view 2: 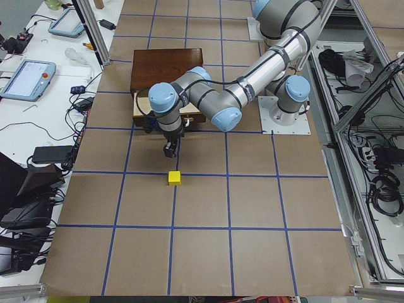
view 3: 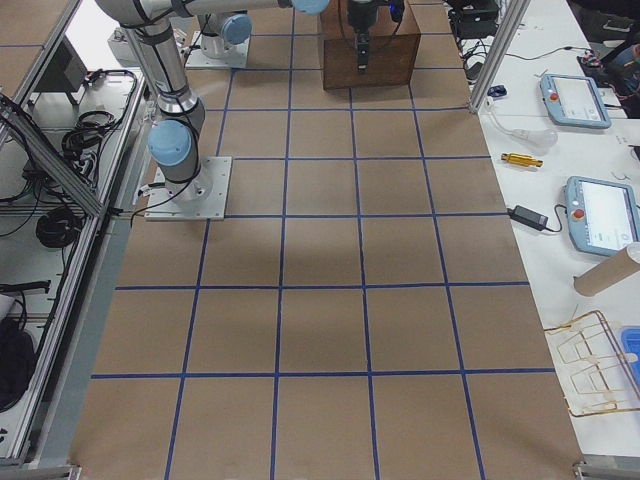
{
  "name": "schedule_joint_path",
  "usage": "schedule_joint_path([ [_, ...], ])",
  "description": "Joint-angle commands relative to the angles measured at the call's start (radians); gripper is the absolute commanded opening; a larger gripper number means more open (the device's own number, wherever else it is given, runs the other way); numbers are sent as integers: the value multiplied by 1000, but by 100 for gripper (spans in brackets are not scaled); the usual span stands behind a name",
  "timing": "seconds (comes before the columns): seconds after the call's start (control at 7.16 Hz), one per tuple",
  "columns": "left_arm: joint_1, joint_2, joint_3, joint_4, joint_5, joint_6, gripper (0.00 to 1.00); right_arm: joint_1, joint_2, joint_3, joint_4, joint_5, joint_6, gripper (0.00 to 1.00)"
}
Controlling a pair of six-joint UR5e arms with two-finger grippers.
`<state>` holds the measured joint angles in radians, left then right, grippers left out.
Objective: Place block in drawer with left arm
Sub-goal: 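Lower the left gripper and grasp the yellow cube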
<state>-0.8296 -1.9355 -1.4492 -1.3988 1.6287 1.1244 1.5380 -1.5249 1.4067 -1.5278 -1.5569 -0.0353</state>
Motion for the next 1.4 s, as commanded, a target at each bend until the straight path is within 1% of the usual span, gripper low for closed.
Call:
schedule_joint_path([
  [0.0, 13, -68, -5, 131, 37, 279, 100, 1, -1, 0, 0, 0, 0, 100],
  [0.14, 20, -95, -5, 161, 37, 410, 100, 1, -1, 0, 0, 0, 0, 100],
  [0.28, 35, -121, -7, 238, 36, 545, 100, 1, -1, 0, 0, 0, 0, 100],
  [0.42, 41, -152, -22, 283, 33, 665, 100, 1, 0, 0, 0, 0, 0, 100],
  [0.7, 43, -183, -59, 351, 22, 820, 100, -1, -1, 0, 0, 0, 0, 100],
  [1.12, 46, -188, -100, 363, 8, 966, 100, 1, 0, 0, 0, 0, 0, 100],
  [1.26, 46, -188, -121, 418, -16, 1001, 100, -1, -1, 0, 0, 0, 0, 100],
])
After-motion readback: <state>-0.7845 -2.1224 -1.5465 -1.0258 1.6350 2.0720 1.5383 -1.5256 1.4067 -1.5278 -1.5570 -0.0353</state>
